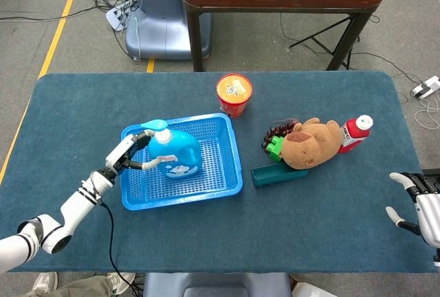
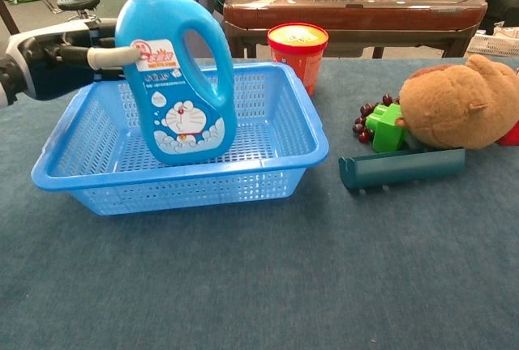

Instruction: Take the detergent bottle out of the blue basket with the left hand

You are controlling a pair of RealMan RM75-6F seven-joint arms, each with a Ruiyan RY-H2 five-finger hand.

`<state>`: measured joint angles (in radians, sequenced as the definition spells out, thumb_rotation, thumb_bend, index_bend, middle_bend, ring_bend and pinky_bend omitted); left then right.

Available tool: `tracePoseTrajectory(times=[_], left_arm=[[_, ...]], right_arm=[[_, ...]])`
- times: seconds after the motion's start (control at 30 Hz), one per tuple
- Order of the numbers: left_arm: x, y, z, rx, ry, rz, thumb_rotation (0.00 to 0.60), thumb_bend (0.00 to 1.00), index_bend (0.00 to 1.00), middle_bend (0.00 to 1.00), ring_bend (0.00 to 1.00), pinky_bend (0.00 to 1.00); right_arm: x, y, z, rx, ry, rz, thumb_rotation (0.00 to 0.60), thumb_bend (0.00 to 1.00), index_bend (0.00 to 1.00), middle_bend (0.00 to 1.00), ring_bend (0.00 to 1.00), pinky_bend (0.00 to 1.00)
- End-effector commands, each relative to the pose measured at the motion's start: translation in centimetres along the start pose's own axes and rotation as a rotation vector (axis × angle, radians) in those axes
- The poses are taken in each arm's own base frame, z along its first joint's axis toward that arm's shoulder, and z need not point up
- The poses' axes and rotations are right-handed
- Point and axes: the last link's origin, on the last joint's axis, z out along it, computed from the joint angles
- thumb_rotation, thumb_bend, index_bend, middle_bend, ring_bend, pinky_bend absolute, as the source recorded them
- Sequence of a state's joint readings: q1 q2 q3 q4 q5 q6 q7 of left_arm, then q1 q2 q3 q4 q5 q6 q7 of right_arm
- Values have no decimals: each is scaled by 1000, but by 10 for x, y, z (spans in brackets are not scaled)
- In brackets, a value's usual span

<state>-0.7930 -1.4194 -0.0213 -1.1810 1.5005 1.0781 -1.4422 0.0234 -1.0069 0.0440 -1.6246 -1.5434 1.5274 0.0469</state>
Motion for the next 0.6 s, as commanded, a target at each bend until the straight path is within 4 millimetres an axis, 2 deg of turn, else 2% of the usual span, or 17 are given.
tracePoseTrajectory(times=[0.03, 0.37, 0.6], left_arm=[[15, 10, -7, -36, 56, 14, 600, 317, 490, 523, 439, 332], [76, 36, -53, -83, 279, 103, 600, 316, 481, 523, 431, 332], [111, 37, -89, -48, 425, 157, 600, 316, 475, 523, 426, 332]], right_arm=[[0, 0, 0, 2, 0, 0, 600, 211, 254, 276, 214, 330], [-1, 0, 2, 6, -4, 1, 600, 211, 254, 276, 214, 330], [-2, -2, 4, 15, -4, 4, 600, 211, 254, 276, 214, 330]])
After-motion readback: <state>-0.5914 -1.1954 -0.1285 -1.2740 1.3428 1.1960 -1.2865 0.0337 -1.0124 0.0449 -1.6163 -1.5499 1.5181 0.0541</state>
